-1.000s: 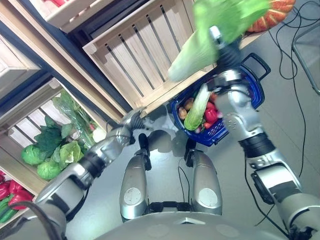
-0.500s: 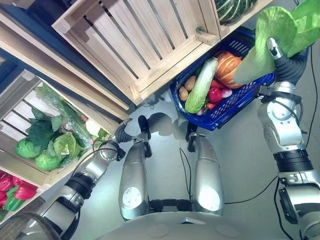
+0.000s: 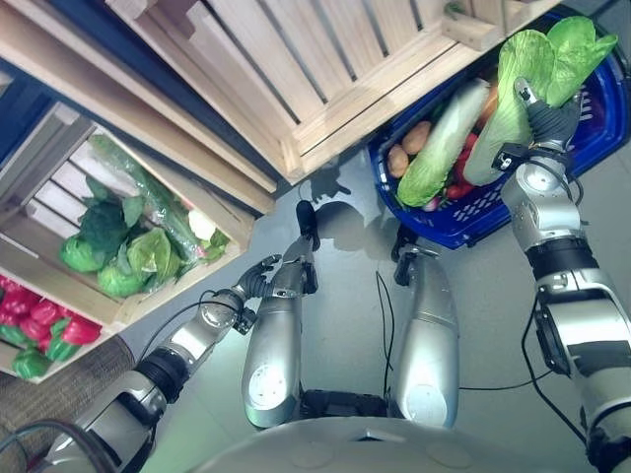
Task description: Pick up fruits and vegetables into the basket
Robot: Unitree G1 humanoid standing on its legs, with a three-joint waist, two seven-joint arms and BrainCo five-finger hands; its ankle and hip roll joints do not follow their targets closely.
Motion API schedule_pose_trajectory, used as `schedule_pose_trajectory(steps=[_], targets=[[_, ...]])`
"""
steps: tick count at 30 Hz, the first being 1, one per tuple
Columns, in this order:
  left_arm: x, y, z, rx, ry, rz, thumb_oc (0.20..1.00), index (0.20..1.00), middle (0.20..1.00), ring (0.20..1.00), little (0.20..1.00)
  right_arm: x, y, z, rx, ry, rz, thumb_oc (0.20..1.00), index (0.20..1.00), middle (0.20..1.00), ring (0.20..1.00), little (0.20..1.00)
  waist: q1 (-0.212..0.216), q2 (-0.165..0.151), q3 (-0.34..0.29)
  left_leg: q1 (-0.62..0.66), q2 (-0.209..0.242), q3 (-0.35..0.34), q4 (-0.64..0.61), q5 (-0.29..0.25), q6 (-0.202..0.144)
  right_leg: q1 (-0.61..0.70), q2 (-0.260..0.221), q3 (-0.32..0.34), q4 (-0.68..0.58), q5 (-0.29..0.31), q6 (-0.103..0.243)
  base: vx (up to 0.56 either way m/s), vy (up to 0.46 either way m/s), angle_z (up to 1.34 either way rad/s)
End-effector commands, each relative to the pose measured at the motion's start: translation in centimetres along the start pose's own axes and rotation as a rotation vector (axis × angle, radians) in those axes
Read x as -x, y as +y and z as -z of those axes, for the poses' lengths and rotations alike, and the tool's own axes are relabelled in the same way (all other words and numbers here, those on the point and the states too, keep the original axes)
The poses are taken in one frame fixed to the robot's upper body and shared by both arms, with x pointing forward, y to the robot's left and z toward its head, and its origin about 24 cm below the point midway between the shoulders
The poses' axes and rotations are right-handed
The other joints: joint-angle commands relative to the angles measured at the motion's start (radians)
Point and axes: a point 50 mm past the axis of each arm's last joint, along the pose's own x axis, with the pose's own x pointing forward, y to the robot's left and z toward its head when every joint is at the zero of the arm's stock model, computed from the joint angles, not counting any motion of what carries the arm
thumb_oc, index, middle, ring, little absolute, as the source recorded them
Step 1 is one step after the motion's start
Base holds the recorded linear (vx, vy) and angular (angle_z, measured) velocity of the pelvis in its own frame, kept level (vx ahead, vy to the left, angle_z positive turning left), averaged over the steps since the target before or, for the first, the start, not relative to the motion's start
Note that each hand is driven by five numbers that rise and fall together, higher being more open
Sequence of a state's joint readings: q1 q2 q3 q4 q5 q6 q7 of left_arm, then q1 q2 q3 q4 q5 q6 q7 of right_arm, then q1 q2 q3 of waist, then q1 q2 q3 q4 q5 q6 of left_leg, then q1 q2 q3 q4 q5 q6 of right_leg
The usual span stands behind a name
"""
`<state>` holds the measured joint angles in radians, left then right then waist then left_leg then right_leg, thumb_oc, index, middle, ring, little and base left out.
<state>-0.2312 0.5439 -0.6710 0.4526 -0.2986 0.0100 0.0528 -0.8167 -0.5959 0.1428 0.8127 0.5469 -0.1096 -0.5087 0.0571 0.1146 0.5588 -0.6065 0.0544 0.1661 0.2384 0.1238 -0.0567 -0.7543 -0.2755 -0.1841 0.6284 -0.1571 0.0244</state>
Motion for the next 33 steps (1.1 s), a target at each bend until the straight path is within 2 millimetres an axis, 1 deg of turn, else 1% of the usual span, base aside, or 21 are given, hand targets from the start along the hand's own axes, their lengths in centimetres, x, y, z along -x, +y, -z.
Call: schedule_pose_trajectory(steps=[1, 2, 4, 7, 9, 10, 15, 16, 19, 20, 21, 24, 28, 31, 32, 33], targets=[[0.7, -3.3, -0.2, 0.109, -0.072, 0.066, 1.000, 1.000, 1.000, 1.000, 1.000, -1.8, -2.3, -2.8, -0.040, -0.053, 0.050, 0.200, 0.200, 0.200, 0.200, 0.200, 0.000, 0.162, -0.039, -0.039, -0.004, 0.007, 0.143, -0.166, -0.019, 0.001, 0.023, -0.018, -0.018, -0.029, 0.031, 0.02, 0.039, 0.23], [0.7, -3.3, -0.2, 0.123, -0.082, 0.063, 1.000, 1.000, 1.000, 1.000, 1.000, -2.0, -2.6, -2.6, -0.036, -0.030, 0.068, 0.200, 0.200, 0.200, 0.200, 0.200, 0.006, 0.173, -0.039, -0.047, -0.009, 0.005, 0.146, -0.166, -0.018, -0.011, 0.020, -0.017, -0.008, -0.033, 0.028, 0.02, 0.027, 0.21], [0.8, -3.4, -0.2, 0.137, -0.089, 0.065, 1.000, 1.000, 1.000, 1.000, 1.000, -2.3, -2.9, -2.3, -0.026, -0.002, 0.090, 0.200, 0.200, 0.200, 0.200, 0.200, 0.012, 0.183, -0.039, -0.055, -0.013, 0.004, 0.149, -0.167, -0.017, -0.022, 0.017, -0.016, 0.001, -0.037, 0.025, 0.01, 0.025, 0.11], [1.1, -3.7, 0.3, 0.182, -0.091, 0.068, 1.000, 1.000, 1.000, 1.000, 1.000, -2.8, -4.8, -0.9, -0.037, 0.114, 0.186, 0.200, 0.200, 0.200, 0.200, 0.200, 0.030, 0.214, -0.039, -0.084, -0.024, 0.003, 0.168, -0.170, -0.009, -0.062, 0.007, -0.010, 0.039, -0.047, 0.014, 0.02, 0.035, 0.06], [1.1, -3.8, 0.4, 0.199, -0.089, 0.062, 1.000, 1.000, 1.000, 1.000, 1.000, -2.9, -5.5, -0.5, -0.041, 0.147, 0.225, 0.200, 0.200, 0.200, 0.200, 0.200, 0.035, 0.222, -0.039, -0.094, -0.027, 0.002, 0.174, -0.173, -0.005, -0.073, 0.005, -0.008, 0.048, -0.050, 0.012, 0.01, -0.005, 0.11], [1.3, -4.0, 0.6, 0.228, -0.081, 0.049, 1.000, 1.000, 1.000, 1.000, 1.000, -2.8, -6.4, 0.2, -0.044, 0.184, 0.273, 0.200, 0.200, 0.200, 0.200, 0.200, 0.040, 0.232, -0.039, -0.110, -0.030, 0.001, 0.183, -0.176, 0.000, -0.092, 0.004, -0.004, 0.061, -0.054, 0.008, 0.00, -0.007, 0.11], [1.6, -4.3, 1.5, 0.303, -0.058, 0.024, 1.000, 1.000, 1.000, 1.000, 1.000, -2.5, -8.3, 1.5, -0.082, 0.263, 0.396, 0.200, 0.200, 0.200, 0.200, 0.200, 0.047, 0.246, -0.039, -0.146, -0.033, -0.006, 0.212, -0.185, 0.011, -0.140, 0.003, 0.014, 0.101, -0.065, 0.000, -0.01, 0.001, 0.06], [1.8, -4.4, 1.8, 0.318, -0.048, 0.021, 1.000, 1.000, 1.000, 1.000, 1.000, -2.2, -8.9, 2.1, -0.125, 0.297, 0.447, 0.200, 0.200, 0.200, 0.200, 0.200, 0.048, 0.248, -0.039, -0.157, -0.034, -0.009, 0.222, -0.188, 0.014, -0.150, 0.005, 0.020, 0.109, -0.067, -0.001, 0.00, -0.001, 0.05], [1.9, -4.5, 2.3, 0.336, -0.035, 0.018, 1.000, 1.000, 1.000, 1.000, 1.000, -1.6, -10.0, 3.4, -0.208, 0.388, 0.540, 0.200, 0.200, 0.200, 0.200, 0.200, 0.047, 0.247, -0.039, -0.162, -0.035, -0.012, 0.226, -0.190, 0.017, -0.154, 0.009, 0.025, 0.110, -0.068, -0.002, -0.01, -0.003, 0.03], [2.0, -4.6, 2.5, 0.334, -0.029, 0.015, 1.000, 1.000, 1.000, 1.000, 1.000, -1.3, -10.4, 4.1, -0.242, 0.426, 0.561, 0.332, 0.332, 0.332, 0.332, 0.332, 0.046, 0.246, -0.039, -0.162, -0.034, -0.013, 0.225, -0.190, 0.019, -0.154, 0.011, 0.026, 0.108, -0.067, -0.002, 0.00, 0.000, 0.00], [2.1, -4.7, 2.7, 0.329, -0.023, 0.015, 1.000, 1.000, 1.000, 1.000, 1.000, -0.9, -10.8, 4.9, -0.291, 0.478, 0.578, 1.000, 1.000, 1.000, 1.000, 1.000, 0.047, 0.245, -0.039, -0.158, -0.035, -0.014, 0.223, -0.190, 0.019, -0.147, 0.014, 0.028, 0.104, -0.067, -0.002, 0.00, 0.000, 0.00], [2.3, -4.7, 3.0, 0.332, -0.013, 0.019, 1.000, 1.000, 1.000, 1.000, 1.000, -0.4, -11.8, 6.0, -0.308, 0.456, 0.611, 1.000, 1.000, 1.000, 1.000, 1.000, 0.044, 0.242, -0.039, -0.135, -0.036, -0.019, 0.211, -0.187, 0.018, -0.118, 0.021, 0.028, 0.086, -0.062, -0.001, 0.00, 0.000, 0.00], [2.4, -4.8, 3.3, 0.329, 0.004, 0.028, 1.000, 1.000, 1.000, 1.000, 1.000, -0.4, -12.3, 5.5, -0.249, 0.335, 0.618, 1.000, 1.000, 1.000, 1.000, 1.000, 0.035, 0.232, -0.039, -0.089, -0.038, -0.017, 0.182, -0.180, 0.013, -0.065, 0.030, 0.024, 0.049, -0.047, 0.006, 0.00, 0.042, 0.00], [2.4, -4.4, 3.6, 0.312, 0.023, 0.017, 1.000, 1.000, 1.000, 1.000, 1.000, -0.4, -11.7, 4.7, -0.116, 0.210, 0.573, 1.000, 1.000, 1.000, 1.000, 1.000, 0.019, 0.213, -0.039, -0.030, -0.033, -0.014, 0.139, -0.165, 0.007, 0.000, 0.037, 0.018, -0.013, -0.022, 0.015, -0.04, 0.079, -0.11], [2.3, -4.0, 3.8, 0.314, 0.032, 0.007, 1.000, 1.000, 1.000, 1.000, 1.000, -0.4, -11.2, 4.4, -0.095, 0.165, 0.552, 1.000, 1.000, 1.000, 1.000, 1.000, 0.011, 0.203, -0.039, -0.021, -0.026, -0.003, 0.113, -0.135, 0.012, 0.012, 0.041, 0.003, -0.050, 0.017, 0.008, -0.10, 0.112, -0.15], [2.4, -3.8, 4.2, 0.316, 0.050, 0.006, 1.000, 1.000, 1.000, 1.000, 1.000, -0.3, -11.1, 4.3, -0.073, 0.126, 0.529, 1.000, 1.000, 1.000, 1.000, 1.000, 0.003, 0.190, -0.039, 0.006, -0.024, -0.003, 0.102, -0.134, 0.011, 0.040, 0.043, 0.001, -0.070, 0.025, 0.011, -0.10, 0.101, -0.14]])
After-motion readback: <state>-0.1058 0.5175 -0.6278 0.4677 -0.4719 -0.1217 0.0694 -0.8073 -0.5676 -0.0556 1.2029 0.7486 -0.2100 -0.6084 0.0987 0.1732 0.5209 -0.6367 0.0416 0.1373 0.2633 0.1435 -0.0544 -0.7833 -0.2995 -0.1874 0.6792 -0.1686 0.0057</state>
